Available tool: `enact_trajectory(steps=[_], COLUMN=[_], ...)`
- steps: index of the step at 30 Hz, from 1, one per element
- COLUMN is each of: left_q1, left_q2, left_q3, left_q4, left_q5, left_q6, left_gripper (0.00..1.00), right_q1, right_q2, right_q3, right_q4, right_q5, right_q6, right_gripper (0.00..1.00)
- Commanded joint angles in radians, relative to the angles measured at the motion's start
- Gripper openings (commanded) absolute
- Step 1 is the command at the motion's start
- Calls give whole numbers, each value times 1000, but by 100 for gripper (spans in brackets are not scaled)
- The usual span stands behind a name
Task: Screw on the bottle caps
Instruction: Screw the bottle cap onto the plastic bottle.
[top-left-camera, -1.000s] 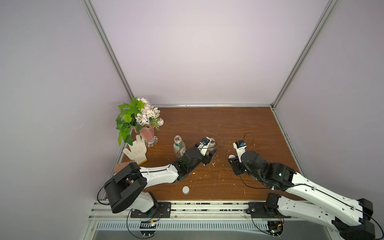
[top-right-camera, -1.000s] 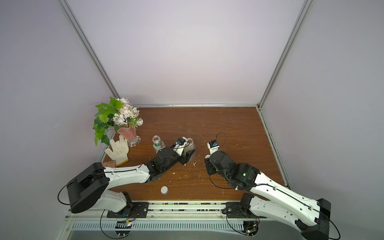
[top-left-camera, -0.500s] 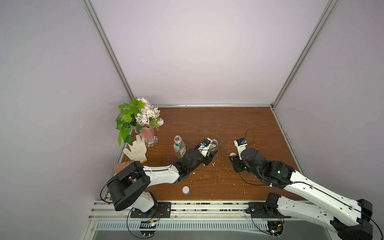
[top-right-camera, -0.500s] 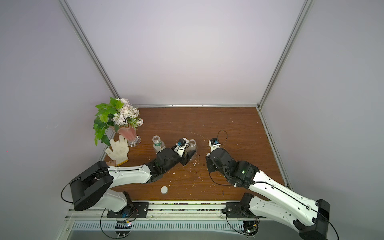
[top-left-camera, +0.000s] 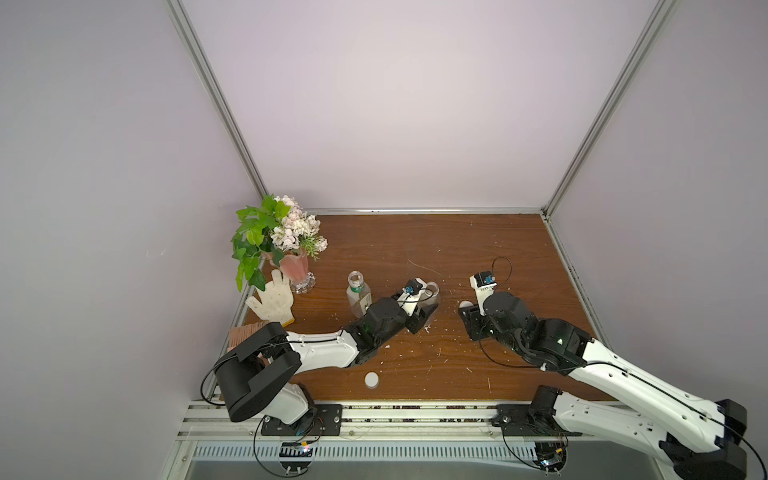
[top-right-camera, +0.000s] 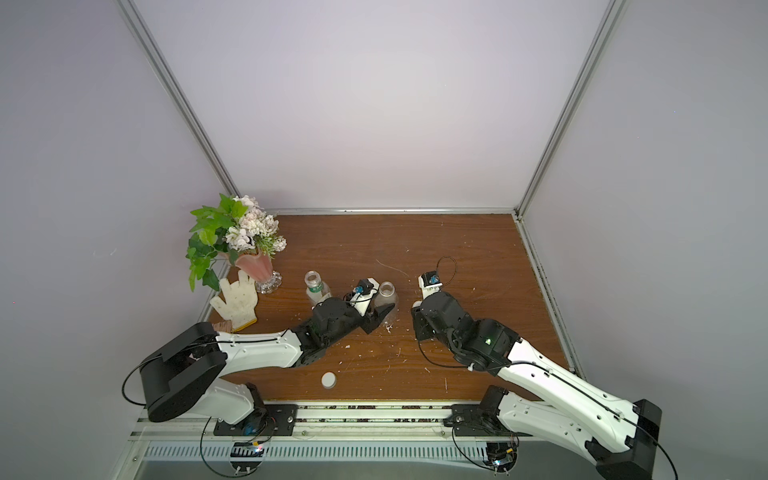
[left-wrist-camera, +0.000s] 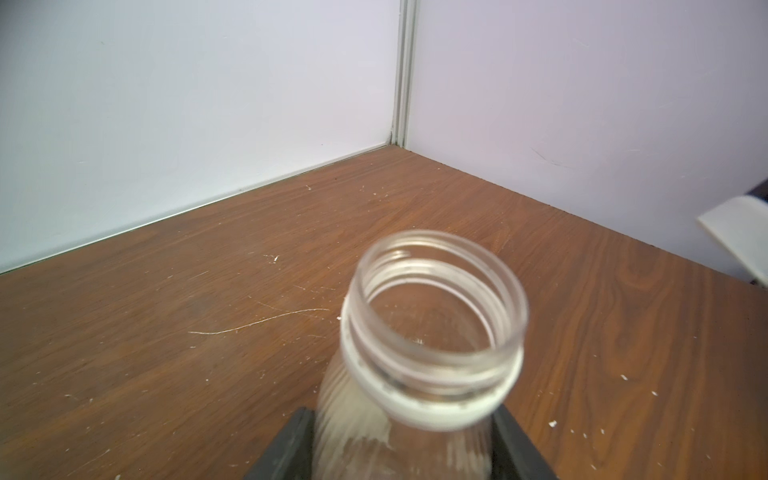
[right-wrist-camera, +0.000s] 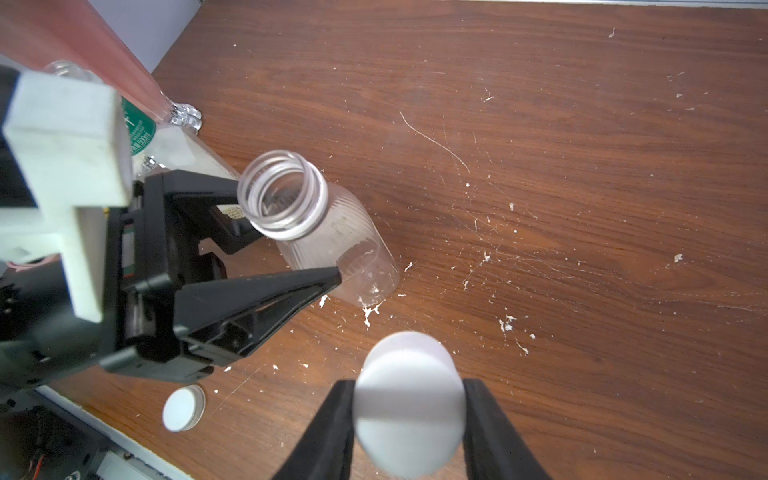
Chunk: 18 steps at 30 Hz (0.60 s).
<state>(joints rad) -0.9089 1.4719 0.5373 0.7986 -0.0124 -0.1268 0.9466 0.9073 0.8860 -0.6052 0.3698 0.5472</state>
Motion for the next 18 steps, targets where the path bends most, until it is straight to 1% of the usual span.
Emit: enact_trajectory(steps=[1,7,14,18], left_q1=[-10,-26,-64,-83], left_q2=[-12,5,41,59], left_q3=[4,16,41,54], left_q4=[26,26,31,32], left_q5=[89,160,179,180], left_q6=[-10,-6,18,30], left_gripper=[57,57,57,58], right_q1=[-6,-8,-8,-8], right_q2=[1,6,39,76], right_q3=[34,54,129,189], right_q4=[-4,-8,-49,-111], right_q5=[6,-21,-99,-96], right_q6=[0,-4,-17,-17], right_gripper=[41,40,40,40])
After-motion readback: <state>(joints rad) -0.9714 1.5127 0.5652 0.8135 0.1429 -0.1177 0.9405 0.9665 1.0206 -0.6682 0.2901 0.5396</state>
